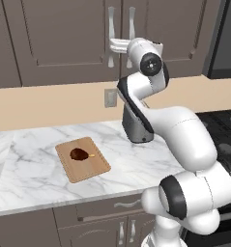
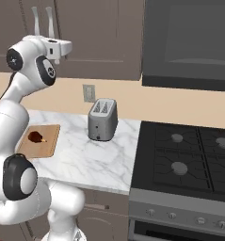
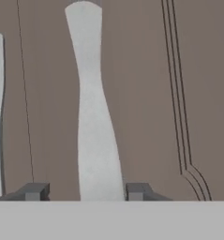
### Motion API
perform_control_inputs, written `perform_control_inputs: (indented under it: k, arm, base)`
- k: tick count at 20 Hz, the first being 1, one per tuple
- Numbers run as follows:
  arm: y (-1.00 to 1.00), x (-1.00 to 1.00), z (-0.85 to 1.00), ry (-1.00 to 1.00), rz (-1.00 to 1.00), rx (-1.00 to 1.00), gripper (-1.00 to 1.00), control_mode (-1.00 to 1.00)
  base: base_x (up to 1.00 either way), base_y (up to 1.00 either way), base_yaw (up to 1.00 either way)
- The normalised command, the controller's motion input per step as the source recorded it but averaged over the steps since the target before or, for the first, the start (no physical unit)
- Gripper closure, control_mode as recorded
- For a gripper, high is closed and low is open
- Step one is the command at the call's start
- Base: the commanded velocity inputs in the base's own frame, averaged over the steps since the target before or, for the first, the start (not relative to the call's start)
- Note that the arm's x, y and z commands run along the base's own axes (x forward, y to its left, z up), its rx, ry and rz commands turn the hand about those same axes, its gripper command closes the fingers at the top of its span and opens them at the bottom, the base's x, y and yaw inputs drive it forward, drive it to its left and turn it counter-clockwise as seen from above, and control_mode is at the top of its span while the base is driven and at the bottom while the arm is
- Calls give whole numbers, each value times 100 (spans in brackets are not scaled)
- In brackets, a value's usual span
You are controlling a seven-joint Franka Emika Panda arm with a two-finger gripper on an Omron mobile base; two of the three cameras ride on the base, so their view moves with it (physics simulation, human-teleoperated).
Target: Open the cabinet, retrieve the rolling pin, and place it next to the meat on the cutting board to prepare for tenderizing.
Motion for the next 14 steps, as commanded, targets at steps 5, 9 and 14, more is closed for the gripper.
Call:
perform_control_inputs:
  k: [5,9,14]
  arm:
    - [-29,16,-2,0,4,7,100,-100]
    - [7,19,-11,9,6,0,100,-100]
    - [10,12,-13,11,3,0,100,-100]
  base:
    - [0,0,0]
    - [0,0,0]
    - [0,0,0]
